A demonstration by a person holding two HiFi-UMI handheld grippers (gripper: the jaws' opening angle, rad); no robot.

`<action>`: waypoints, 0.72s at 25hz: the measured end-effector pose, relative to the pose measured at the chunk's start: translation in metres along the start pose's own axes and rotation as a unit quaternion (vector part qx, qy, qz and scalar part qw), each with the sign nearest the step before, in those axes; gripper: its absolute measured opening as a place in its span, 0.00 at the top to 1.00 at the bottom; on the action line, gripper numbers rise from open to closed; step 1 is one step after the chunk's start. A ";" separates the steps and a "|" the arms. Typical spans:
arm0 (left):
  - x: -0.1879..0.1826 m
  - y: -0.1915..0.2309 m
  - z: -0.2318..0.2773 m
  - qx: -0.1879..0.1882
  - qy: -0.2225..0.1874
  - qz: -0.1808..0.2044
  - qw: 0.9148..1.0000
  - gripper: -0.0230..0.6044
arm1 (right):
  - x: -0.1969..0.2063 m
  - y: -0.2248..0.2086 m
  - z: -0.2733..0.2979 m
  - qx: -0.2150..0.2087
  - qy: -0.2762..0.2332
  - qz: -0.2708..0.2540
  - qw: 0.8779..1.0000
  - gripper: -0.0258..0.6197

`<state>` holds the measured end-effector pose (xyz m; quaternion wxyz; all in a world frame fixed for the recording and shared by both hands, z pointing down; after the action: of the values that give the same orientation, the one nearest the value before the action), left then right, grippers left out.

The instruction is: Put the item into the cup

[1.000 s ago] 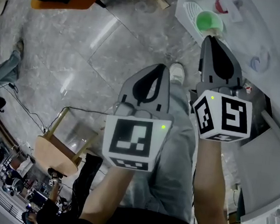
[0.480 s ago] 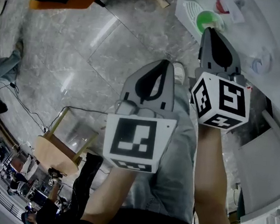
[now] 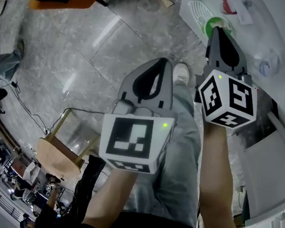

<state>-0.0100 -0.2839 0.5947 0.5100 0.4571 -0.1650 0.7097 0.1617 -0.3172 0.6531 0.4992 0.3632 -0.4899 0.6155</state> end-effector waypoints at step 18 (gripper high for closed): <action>0.004 0.002 0.001 0.003 0.004 0.000 1.000 0.94 | 0.004 0.005 -0.001 -0.010 -0.001 -0.002 1.000 0.94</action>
<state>-0.0110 -0.2831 0.5990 0.5094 0.4556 -0.1610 0.7120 0.1561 -0.3156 0.6552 0.5038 0.3597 -0.4957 0.6091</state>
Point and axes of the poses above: the fingertips, and each gripper's own axes: z forward along the fingers, y to its left, x out of its underside, the point moved 9 cm from there along -z, backward along the fingers, and after that the axes turned 15 degrees about -y, right-handed, at the moved point
